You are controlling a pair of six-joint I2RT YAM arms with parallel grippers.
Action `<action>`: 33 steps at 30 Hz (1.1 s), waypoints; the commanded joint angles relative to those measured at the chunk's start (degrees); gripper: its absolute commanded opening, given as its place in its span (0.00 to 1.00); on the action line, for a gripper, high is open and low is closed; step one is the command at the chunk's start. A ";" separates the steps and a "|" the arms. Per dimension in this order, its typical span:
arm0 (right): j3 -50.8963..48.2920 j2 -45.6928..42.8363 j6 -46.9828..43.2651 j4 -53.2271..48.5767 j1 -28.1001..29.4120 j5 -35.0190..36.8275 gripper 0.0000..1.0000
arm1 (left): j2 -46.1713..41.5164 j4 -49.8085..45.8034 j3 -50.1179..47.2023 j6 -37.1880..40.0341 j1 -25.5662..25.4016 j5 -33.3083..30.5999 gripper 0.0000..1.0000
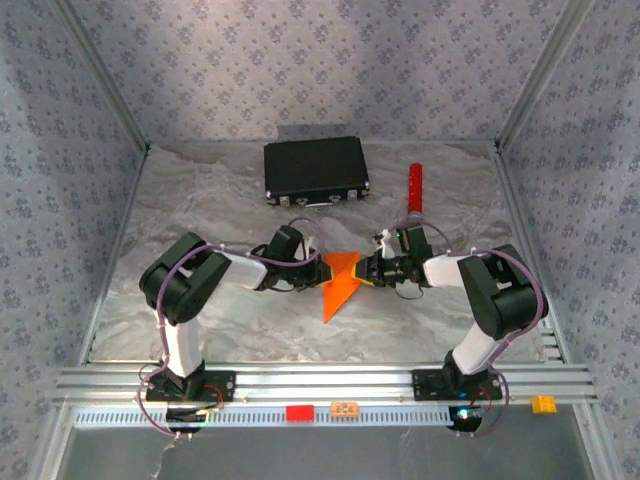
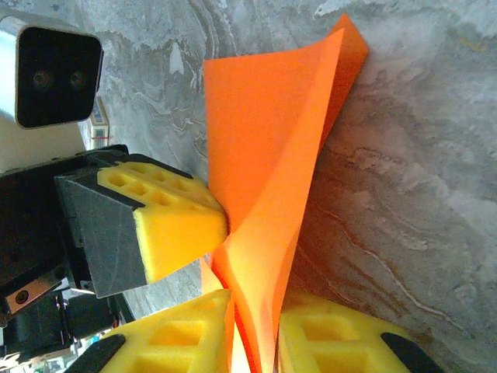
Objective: Fold a paper plane with a square sheet of paper (pick it up from the middle)
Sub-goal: Fold the wing for the fifth time at the center of the table.
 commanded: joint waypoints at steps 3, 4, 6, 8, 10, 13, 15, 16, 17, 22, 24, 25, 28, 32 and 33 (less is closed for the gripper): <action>1.31 -1.47 -2.28 -0.90 0.56 -2.11 0.23 | 2.27 -2.11 0.20 1.66 0.62 0.31 0.04; 1.29 -1.42 -2.08 -0.83 0.57 -1.96 0.23 | 2.26 -1.94 0.24 1.66 0.57 0.48 0.04; 1.27 -1.01 -1.40 -0.33 0.54 -1.89 0.23 | 2.27 -1.83 0.32 1.68 0.58 0.73 0.04; 1.25 -0.74 -0.33 0.60 0.49 -1.74 0.23 | 2.28 -1.92 0.42 1.75 0.57 0.73 0.04; 1.33 -0.30 0.67 1.29 0.55 -1.33 0.24 | 2.27 -1.91 0.42 1.74 0.57 0.78 0.05; 1.96 0.63 0.68 1.11 0.47 -1.20 0.24 | 2.27 -2.02 0.48 1.75 0.57 0.79 0.05; 2.14 1.46 2.03 1.63 0.37 -1.50 0.24 | 2.28 -2.02 0.51 1.75 0.62 0.82 0.05; 2.11 1.81 2.52 2.08 0.41 -1.73 0.24 | 2.27 -2.01 0.50 1.75 0.58 0.87 0.05; 2.14 2.10 2.89 2.55 0.44 -1.94 0.24 | 2.27 -1.98 0.51 1.75 0.59 0.82 0.05; 2.56 3.04 3.58 2.31 0.40 -1.22 0.23 | 2.18 -1.99 0.56 1.83 0.58 0.86 0.05; 2.59 3.25 3.94 2.29 0.29 -0.77 0.22 | 2.10 -2.18 0.64 1.84 0.57 0.87 0.05; 2.53 3.24 4.15 2.43 0.29 -0.73 0.21 | 2.01 -2.25 0.75 1.84 0.64 0.86 0.05; 2.49 3.16 4.85 1.73 0.17 -0.26 0.13 | 1.29 -2.26 0.61 1.88 0.64 0.78 0.06; 1.05 1.57 7.87 1.73 0.02 1.73 0.07 | -2.71 -4.68 1.28 3.06 0.19 -0.47 0.14; 0.56 0.64 8.82 1.57 0.04 2.57 0.06 | -4.63 -6.69 1.51 4.16 0.02 -2.22 0.20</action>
